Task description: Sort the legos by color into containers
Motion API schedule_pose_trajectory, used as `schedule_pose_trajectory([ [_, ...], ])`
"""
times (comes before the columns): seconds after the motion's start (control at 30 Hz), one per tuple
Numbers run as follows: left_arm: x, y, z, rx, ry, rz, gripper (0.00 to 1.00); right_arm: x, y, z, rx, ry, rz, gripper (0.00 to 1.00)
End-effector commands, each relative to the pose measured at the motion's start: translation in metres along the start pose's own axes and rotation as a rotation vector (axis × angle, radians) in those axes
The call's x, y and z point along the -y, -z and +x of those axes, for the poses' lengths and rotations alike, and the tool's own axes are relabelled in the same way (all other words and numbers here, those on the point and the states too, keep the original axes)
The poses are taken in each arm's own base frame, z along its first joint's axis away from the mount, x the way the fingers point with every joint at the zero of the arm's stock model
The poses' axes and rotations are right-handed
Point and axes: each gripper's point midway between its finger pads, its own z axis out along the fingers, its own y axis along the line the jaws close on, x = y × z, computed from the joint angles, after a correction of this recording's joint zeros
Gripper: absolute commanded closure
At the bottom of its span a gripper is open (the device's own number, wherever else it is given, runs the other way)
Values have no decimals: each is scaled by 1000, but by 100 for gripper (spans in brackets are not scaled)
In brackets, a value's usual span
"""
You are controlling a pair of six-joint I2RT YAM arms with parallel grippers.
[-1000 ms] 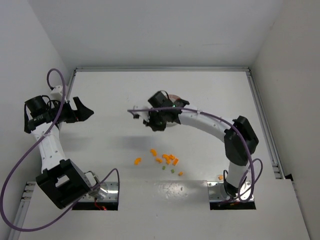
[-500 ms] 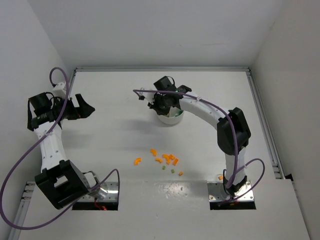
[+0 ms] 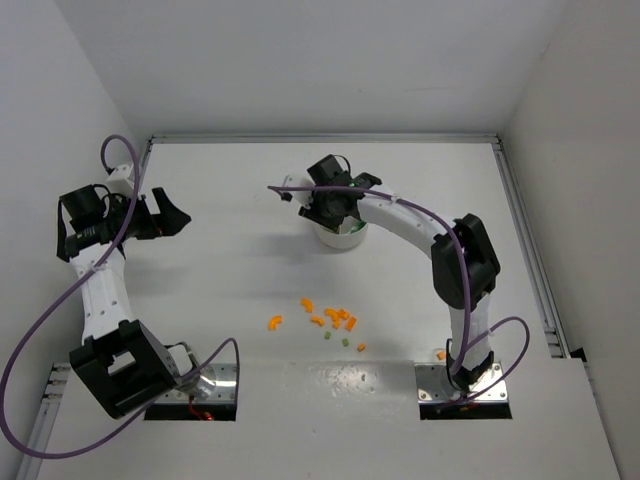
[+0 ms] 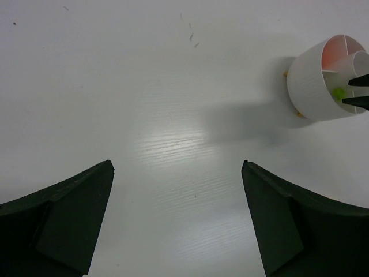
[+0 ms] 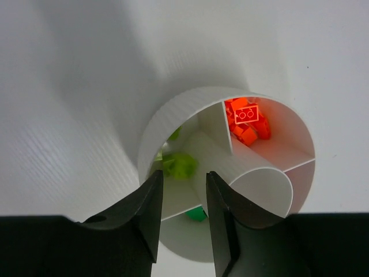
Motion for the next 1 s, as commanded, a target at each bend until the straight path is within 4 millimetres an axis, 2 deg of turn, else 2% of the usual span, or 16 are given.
schedule_pose_trajectory([
  [0.0, 5, 2, -9, 32, -24, 7, 1, 11, 4, -8, 29, -2, 33, 63],
  [0.13, 5, 3, -10, 37, -31, -3, 1, 3, 12, -12, 46, 14, -18, 61],
  [0.17, 5, 3, -10, 37, -31, -3, 1, 2, 19, -18, 74, 25, -27, 61],
  [0.2, 6, 4, -8, 38, -32, -4, 1, -8, 22, -18, 92, 39, -76, 62],
  [0.23, 6, 4, -8, 38, -32, -4, 1, -12, 27, -19, 108, 97, -102, 69],
  [0.27, 6, 4, -8, 38, -32, -4, 1, -26, 38, -18, 136, 128, -171, 75],
  [0.33, 8, 6, -10, 46, -39, -5, 1, -46, 48, -15, 141, 243, -251, 81],
  [0.37, 12, 8, -9, 46, -48, 9, 1, -65, 51, 1, 90, 274, -332, 81],
  [0.4, 15, 9, -7, 40, -53, 31, 1, -84, 53, 8, 65, 325, -389, 83],
  [0.47, 22, 11, -1, 16, -76, 69, 1, -108, 52, 35, -44, 403, -440, 83],
  [0.5, 28, 13, -2, 15, -86, 95, 1, -130, 48, 41, -96, 479, -466, 83],
  [0.53, 29, 14, -4, 14, -85, 96, 1, -137, 43, 56, -166, 515, -460, 83],
  [0.63, 29, 14, -3, 1, -61, 98, 1, -171, 40, 70, -244, 584, -515, 80],
  [0.77, 29, 12, 5, -45, -30, 120, 1, -206, 35, 82, -360, 629, -574, 76],
  [0.8, 30, 13, 2, -44, -32, 120, 1, -214, 34, 75, -367, 660, -556, 75],
  [0.97, 30, 14, -1, -57, -52, 124, 1, -248, 35, 71, -419, 665, -550, 74],
])
